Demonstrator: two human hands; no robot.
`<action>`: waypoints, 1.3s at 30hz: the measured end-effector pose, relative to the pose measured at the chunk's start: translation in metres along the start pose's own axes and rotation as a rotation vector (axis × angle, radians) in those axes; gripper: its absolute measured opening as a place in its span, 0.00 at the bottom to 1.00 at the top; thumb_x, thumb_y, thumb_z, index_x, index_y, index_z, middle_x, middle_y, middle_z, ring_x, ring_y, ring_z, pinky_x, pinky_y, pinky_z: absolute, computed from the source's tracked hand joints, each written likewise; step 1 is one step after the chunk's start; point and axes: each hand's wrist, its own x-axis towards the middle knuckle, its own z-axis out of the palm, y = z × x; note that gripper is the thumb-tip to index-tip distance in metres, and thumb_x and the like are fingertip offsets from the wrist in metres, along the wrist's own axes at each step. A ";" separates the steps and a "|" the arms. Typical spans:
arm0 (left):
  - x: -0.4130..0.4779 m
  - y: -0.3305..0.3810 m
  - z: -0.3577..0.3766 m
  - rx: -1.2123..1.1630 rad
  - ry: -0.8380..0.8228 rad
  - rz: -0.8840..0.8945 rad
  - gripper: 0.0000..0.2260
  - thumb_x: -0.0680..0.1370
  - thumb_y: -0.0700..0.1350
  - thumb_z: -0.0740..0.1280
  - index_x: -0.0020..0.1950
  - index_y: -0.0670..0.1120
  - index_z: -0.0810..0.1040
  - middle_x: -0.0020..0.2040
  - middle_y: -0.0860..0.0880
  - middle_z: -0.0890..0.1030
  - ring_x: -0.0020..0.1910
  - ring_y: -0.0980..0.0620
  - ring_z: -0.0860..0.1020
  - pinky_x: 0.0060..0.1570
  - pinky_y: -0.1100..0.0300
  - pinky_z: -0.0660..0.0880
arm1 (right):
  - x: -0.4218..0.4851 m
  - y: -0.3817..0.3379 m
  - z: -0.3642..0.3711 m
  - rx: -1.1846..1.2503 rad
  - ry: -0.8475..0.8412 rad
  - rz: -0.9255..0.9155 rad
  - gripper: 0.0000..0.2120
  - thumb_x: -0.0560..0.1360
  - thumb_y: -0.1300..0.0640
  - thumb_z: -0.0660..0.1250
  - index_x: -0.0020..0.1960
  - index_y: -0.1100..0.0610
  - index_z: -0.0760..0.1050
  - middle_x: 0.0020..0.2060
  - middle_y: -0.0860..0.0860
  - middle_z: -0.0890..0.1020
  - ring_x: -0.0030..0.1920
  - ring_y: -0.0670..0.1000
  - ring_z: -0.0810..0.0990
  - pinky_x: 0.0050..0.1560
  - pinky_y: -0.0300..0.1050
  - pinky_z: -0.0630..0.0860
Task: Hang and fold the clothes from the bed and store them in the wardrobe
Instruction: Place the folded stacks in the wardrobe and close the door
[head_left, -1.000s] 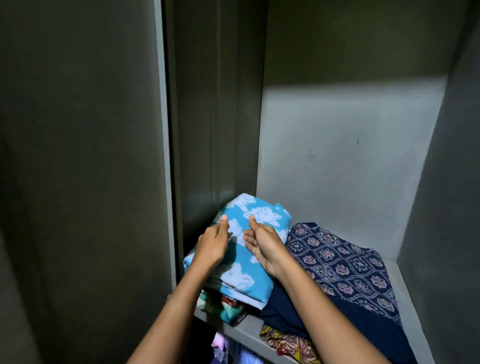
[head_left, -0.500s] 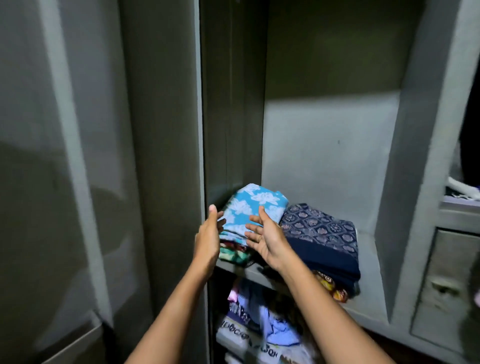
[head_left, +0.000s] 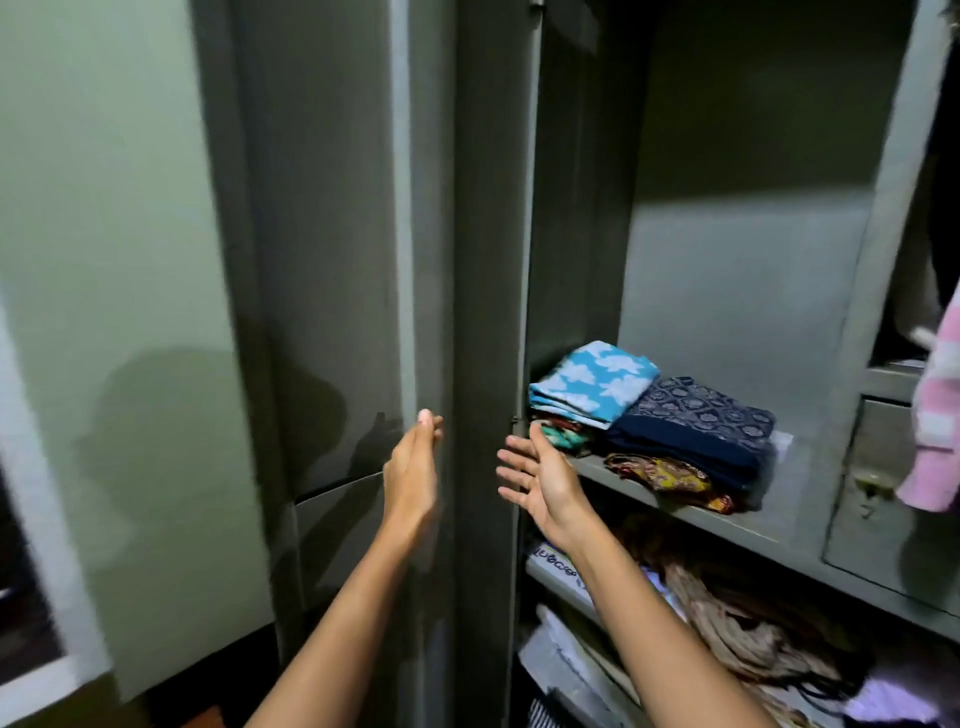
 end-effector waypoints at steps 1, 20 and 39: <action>-0.009 0.005 -0.018 0.021 0.057 0.008 0.21 0.81 0.56 0.52 0.62 0.46 0.77 0.58 0.47 0.79 0.60 0.49 0.75 0.66 0.48 0.67 | -0.007 0.004 0.011 -0.004 -0.045 0.010 0.26 0.81 0.45 0.50 0.68 0.62 0.68 0.67 0.61 0.71 0.67 0.60 0.69 0.63 0.55 0.67; -0.069 0.022 -0.133 0.110 0.454 -0.136 0.21 0.82 0.55 0.52 0.64 0.43 0.74 0.61 0.44 0.77 0.61 0.45 0.73 0.66 0.46 0.66 | -0.061 0.059 0.119 -0.131 -0.433 0.064 0.22 0.82 0.50 0.53 0.69 0.63 0.67 0.66 0.60 0.72 0.67 0.59 0.70 0.66 0.55 0.67; -0.006 -0.011 -0.121 0.310 0.277 -0.132 0.24 0.82 0.52 0.52 0.77 0.46 0.53 0.76 0.46 0.58 0.74 0.47 0.57 0.71 0.56 0.54 | 0.013 0.105 0.142 -1.174 -0.513 -0.473 0.24 0.82 0.47 0.49 0.73 0.58 0.61 0.74 0.54 0.60 0.76 0.53 0.49 0.75 0.55 0.44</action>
